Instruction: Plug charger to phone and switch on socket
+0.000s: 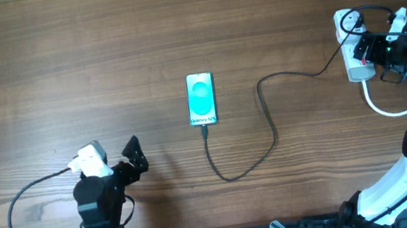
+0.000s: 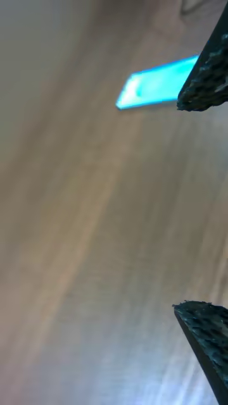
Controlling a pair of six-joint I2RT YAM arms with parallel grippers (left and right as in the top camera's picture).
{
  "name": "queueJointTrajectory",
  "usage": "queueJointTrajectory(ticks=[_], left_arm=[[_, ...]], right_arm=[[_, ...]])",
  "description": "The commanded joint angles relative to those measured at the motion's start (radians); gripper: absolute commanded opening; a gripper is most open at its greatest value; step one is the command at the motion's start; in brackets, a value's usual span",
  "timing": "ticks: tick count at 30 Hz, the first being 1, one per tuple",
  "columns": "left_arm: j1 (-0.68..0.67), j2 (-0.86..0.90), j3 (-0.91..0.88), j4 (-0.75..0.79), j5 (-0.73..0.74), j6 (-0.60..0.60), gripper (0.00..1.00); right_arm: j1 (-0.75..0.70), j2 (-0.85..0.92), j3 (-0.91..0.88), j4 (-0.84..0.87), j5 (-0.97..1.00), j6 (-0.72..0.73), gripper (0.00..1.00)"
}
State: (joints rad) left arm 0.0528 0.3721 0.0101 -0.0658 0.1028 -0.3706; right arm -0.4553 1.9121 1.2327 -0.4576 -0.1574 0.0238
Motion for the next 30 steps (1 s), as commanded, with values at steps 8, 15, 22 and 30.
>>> queueJointTrajectory(ticks=[8,15,22,30], left_arm=[[-0.036,-0.36,-0.005,-0.014,-0.047,0.375,1.0],[-0.051,-0.369,-0.005,-0.014,-0.082,0.446,1.0],[-0.051,-0.369,-0.005,-0.01,-0.063,0.442,1.0],[-0.051,-0.369,-0.005,-0.01,-0.063,0.442,1.0]], right_arm=[[0.0,-0.023,-0.007,0.001,-0.021,-0.014,1.0],[0.0,-0.023,-0.007,0.001,-0.021,-0.013,1.0],[0.0,-0.023,-0.007,0.001,-0.021,-0.013,1.0],[0.0,-0.023,-0.007,0.001,-0.021,-0.014,1.0]])
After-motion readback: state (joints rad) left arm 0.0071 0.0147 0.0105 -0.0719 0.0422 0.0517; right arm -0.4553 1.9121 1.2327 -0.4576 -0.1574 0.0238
